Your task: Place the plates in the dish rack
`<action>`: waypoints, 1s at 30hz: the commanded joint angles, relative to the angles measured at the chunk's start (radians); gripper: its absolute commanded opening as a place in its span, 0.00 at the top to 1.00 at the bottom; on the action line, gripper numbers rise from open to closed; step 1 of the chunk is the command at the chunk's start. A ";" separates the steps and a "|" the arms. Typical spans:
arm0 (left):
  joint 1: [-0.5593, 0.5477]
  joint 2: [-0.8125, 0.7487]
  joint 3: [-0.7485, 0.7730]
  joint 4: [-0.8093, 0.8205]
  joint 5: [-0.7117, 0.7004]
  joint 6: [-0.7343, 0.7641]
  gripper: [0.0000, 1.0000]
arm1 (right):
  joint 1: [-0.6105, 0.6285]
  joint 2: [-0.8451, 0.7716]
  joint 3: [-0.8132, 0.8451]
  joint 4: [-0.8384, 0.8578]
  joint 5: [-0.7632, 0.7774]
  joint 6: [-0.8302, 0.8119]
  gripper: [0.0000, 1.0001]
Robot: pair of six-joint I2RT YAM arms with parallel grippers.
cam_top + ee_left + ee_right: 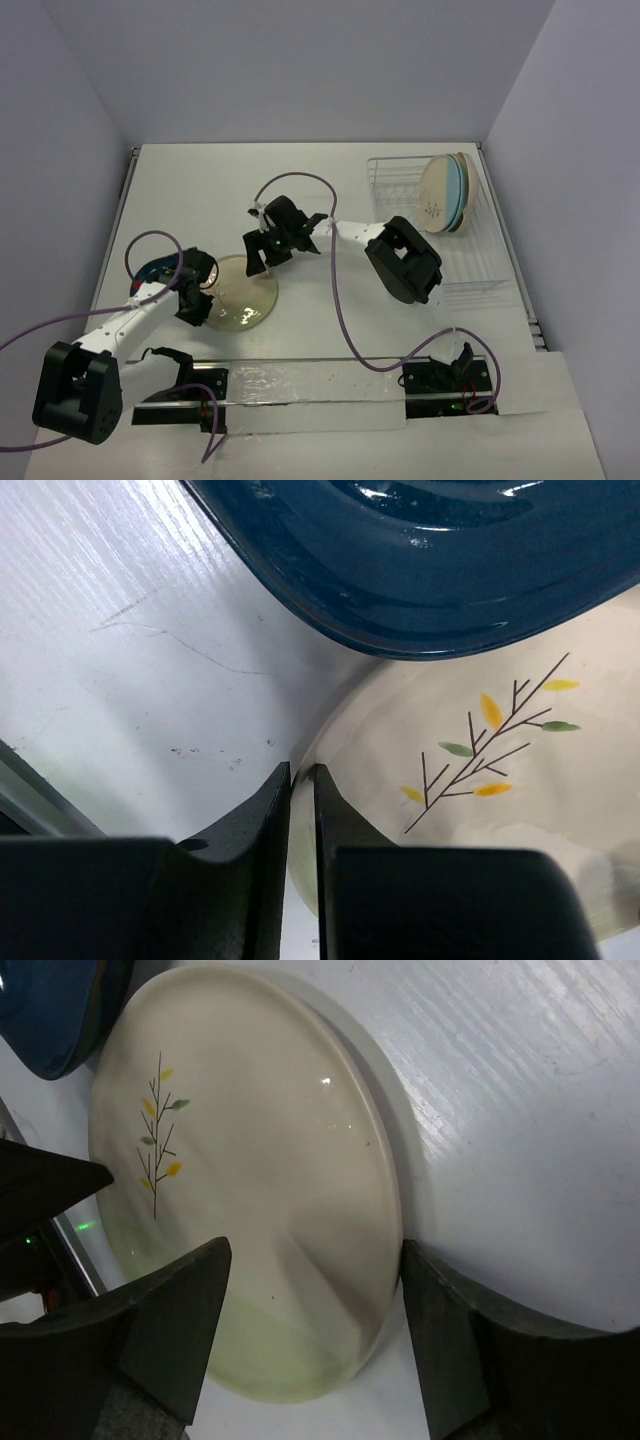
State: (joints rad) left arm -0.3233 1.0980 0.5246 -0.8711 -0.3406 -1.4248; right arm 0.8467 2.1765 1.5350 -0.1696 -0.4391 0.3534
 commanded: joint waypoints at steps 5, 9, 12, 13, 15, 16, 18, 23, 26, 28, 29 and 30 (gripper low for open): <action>0.000 0.082 -0.034 0.149 0.040 0.043 1.00 | 0.016 -0.097 0.049 -0.015 -0.193 0.061 0.41; -0.004 0.084 -0.032 0.186 0.052 0.065 1.00 | 0.019 -0.175 0.048 0.021 -0.175 0.085 0.46; -0.005 0.080 -0.032 0.202 0.057 0.072 1.00 | 0.019 -0.210 0.022 0.039 -0.181 0.090 0.47; -0.007 0.080 -0.031 0.207 0.061 0.073 1.00 | 0.019 -0.222 0.016 0.044 -0.179 0.091 0.47; -0.008 0.083 -0.031 0.213 0.060 0.075 1.00 | 0.020 -0.220 -0.008 0.055 -0.195 0.095 0.47; -0.010 0.083 -0.031 0.216 0.058 0.077 1.00 | 0.019 -0.217 -0.014 0.063 -0.211 0.099 0.47; -0.010 0.085 -0.030 0.231 0.062 0.084 1.00 | 0.020 -0.208 -0.039 0.098 -0.254 0.123 0.48; -0.011 0.104 -0.047 0.289 0.096 0.109 1.00 | 0.025 -0.188 -0.078 0.132 -0.272 0.136 0.48; -0.011 0.124 -0.039 0.288 0.094 0.114 1.00 | 0.027 -0.170 -0.080 0.147 -0.293 0.151 0.48; -0.011 0.128 -0.037 0.297 0.100 0.120 1.00 | 0.035 -0.159 -0.079 0.150 -0.297 0.153 0.48; -0.011 0.125 -0.037 0.299 0.101 0.121 1.00 | 0.038 -0.158 -0.080 0.150 -0.289 0.150 0.49; -0.011 0.122 -0.038 0.300 0.101 0.121 1.00 | 0.040 -0.159 -0.081 0.150 -0.279 0.145 0.52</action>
State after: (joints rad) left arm -0.3256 1.1717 0.5430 -0.6847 -0.3347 -1.2965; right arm 0.8490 2.0098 1.4563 -0.0662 -0.6613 0.4832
